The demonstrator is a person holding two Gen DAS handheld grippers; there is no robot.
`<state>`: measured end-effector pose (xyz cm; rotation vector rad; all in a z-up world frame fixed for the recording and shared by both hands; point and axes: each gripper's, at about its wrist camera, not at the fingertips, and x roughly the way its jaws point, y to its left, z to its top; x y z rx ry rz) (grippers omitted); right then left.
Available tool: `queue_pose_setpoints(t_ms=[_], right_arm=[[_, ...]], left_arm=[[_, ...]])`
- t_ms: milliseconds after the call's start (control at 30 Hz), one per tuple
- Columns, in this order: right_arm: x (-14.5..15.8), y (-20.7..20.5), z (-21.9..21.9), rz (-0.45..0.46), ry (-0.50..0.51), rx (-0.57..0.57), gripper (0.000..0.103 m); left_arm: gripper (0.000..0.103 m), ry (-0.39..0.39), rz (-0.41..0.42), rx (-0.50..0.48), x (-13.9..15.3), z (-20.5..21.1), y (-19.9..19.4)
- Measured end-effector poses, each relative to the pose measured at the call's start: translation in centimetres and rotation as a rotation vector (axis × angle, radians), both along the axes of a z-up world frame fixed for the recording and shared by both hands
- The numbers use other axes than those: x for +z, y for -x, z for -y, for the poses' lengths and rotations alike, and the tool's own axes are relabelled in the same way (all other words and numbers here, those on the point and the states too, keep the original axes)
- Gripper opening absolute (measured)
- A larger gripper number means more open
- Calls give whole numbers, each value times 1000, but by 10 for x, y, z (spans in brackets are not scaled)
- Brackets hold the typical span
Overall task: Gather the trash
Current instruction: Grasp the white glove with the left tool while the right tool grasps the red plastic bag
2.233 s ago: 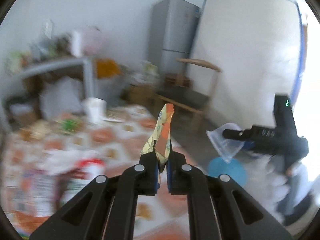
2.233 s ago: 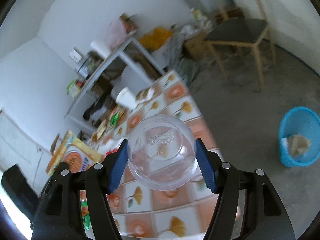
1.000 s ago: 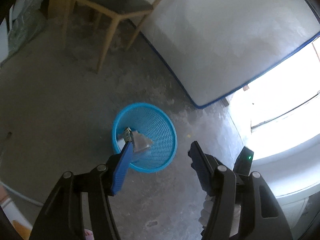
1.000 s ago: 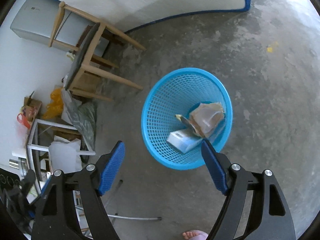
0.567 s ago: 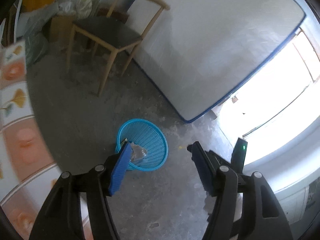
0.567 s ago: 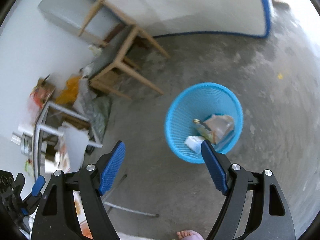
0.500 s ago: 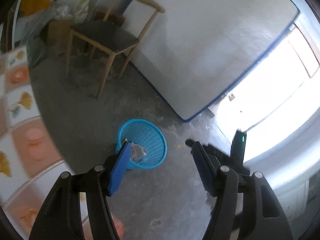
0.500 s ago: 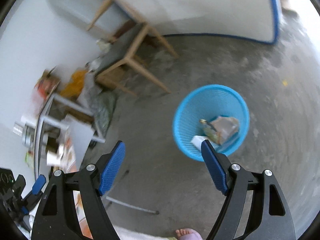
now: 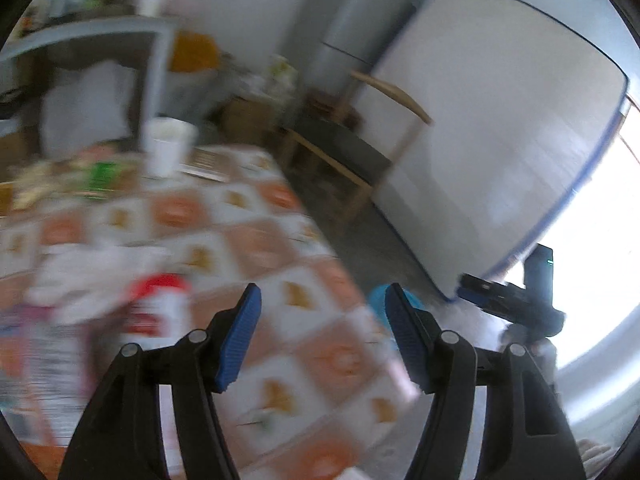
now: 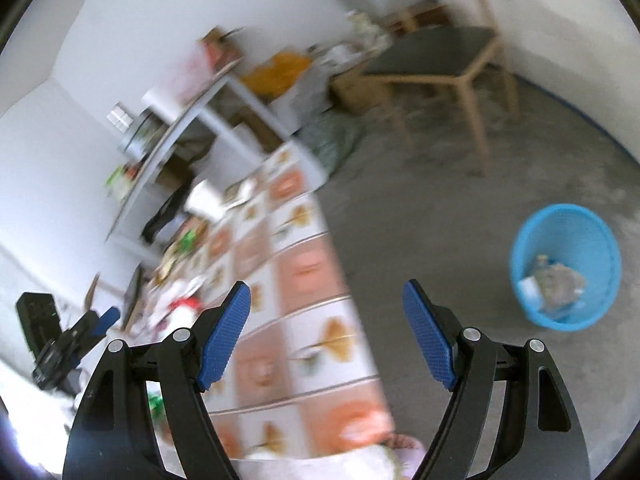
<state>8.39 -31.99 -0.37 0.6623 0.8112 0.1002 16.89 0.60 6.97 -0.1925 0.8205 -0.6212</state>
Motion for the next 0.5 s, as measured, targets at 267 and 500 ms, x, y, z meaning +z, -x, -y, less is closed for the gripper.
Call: queue_pose_setpoints(t_ms=[267,500], right_arm=[[4,-56,-103,-19,-36,212,74],[-1,-108,-174,-92,-137,315,66]], left_arm=[[62,-166,6,66,-14,-96,-13],[62,-455,2,-64,-53,-78,-39]])
